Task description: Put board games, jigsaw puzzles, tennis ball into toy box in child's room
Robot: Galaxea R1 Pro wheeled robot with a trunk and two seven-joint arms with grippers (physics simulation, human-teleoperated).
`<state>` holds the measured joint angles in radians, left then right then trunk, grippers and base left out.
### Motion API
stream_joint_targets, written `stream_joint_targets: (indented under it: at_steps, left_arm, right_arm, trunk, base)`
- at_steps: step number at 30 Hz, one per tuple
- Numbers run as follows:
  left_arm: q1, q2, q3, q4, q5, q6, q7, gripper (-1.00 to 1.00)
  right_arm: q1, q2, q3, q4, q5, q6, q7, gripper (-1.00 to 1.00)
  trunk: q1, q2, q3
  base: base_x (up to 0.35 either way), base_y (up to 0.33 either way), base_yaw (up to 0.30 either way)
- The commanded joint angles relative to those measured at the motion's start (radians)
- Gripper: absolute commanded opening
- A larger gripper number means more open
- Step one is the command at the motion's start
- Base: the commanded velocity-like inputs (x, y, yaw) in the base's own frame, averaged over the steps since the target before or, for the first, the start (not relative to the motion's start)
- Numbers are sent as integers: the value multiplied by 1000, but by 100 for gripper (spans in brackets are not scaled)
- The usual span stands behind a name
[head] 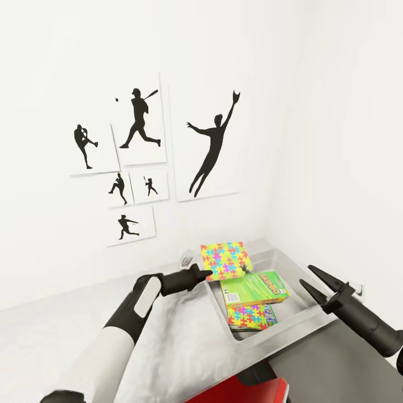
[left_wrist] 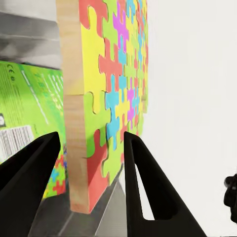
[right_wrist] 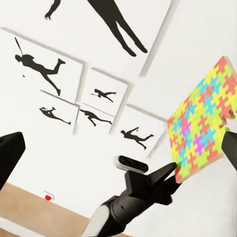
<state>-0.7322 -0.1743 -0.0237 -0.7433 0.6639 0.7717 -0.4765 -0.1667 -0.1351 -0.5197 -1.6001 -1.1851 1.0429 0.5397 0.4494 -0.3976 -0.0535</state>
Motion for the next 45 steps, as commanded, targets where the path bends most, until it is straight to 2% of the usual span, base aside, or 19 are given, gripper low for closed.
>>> stream_joint_targets:
  at_steps: [1, 4, 7, 14, 18, 23, 25, 26, 29, 30, 32, 33, 35, 37, 42, 45]
  left_arm:
    - [-1, 0, -9, 23, 8, -21, 0, -100]
    - [-2, 0, -40, 61, 8, -69, 1, -100]
    - [-2, 0, -95, 87, 11, -121, 2, -100]
    - [-1, 0, -181, 95, 17, -142, 5, -100]
    - [-1, 0, -229, 92, 54, -144, 5, -100]
    - [-2, 0, -336, 75, 160, -147, 12, -100]
    - [-3, 0, -399, 45, 229, -160, 37, -100]
    - [-3, 0, -414, 38, 246, -164, 49, -100]
    - [-3, 0, -473, -13, 361, -181, 165, -100]
    - [-3, 0, -490, -55, 413, -185, 238, -100]
    - [-3, 0, -511, -91, 480, -189, 354, -100]
    - [-3, 0, -515, -99, 502, -190, 388, -100]
    - [-4, 0, -520, -109, 533, -191, 427, -100]
    - [-11, 0, -522, -114, 546, -192, 444, -100]
    - [-22, 0, -525, -116, 554, -228, 467, -100]
    - [-24, 0, -546, -116, 555, -264, 528, -100]
  right_arm:
    - [-2, 0, -5, 0, 7, 4, 8, 100]
    - [-4, 1, -12, -2, 7, 4, 8, 100]
    - [-5, 2, -22, -4, 6, 4, 8, 100]
    - [-5, 9, -26, -5, 7, 4, 7, 100]
    - [-5, 10, -26, -6, 7, 4, 6, 100]
    - [-5, 10, -26, -6, 7, 4, 6, 100]
    - [-5, 9, -26, -6, 7, 4, 6, 100]
    - [-5, 8, -26, -6, 7, 4, 6, 100]
    - [-5, 10, -26, -6, 7, 4, 4, 100]
    - [-5, 9, -26, -6, 7, 4, 5, 100]
    - [-5, 5, -27, -6, 7, 4, 6, 100]
    - [-5, 5, -28, -6, 7, 4, 6, 100]
    - [-5, 4, -27, -6, 7, 4, 6, 100]
    - [-5, 3, -28, -6, 7, 4, 6, 100]
    - [-5, 2, -32, -6, 7, 4, 8, 100]
    - [-5, 3, -58, -6, 1, 4, 17, 100]
  trunk:
    - [1, -2, -2]
    - [1, -2, -2]
    - [1, -2, -2]
    - [1, -2, -2]
    - [1, -2, -2]
    - [1, -2, -2]
    - [1, -2, -2]
    - [1, -2, -2]
    - [1, -2, -3]
    - [1, -2, -4]
    - [1, -2, -6]
    - [1, -2, -7]
    - [1, -2, -9]
    - [1, -2, -11]
    - [1, -2, -18]
    - [1, -2, -22]
  base:
    - [0, 0, 0]
    - [0, 0, 0]
    - [0, 0, 0]
    - [0, 0, 0]
    - [0, 0, 0]
    - [0, 0, 0]
    - [0, 0, 0]
    - [0, 0, 0]
    - [0, 0, 0]
    - [0, 0, 0]
    - [0, 0, 0]
    - [0, 0, 0]
    - [0, 0, 0]
    - [0, 0, 0]
    - [0, 0, 0]
    - [0, 0, 0]
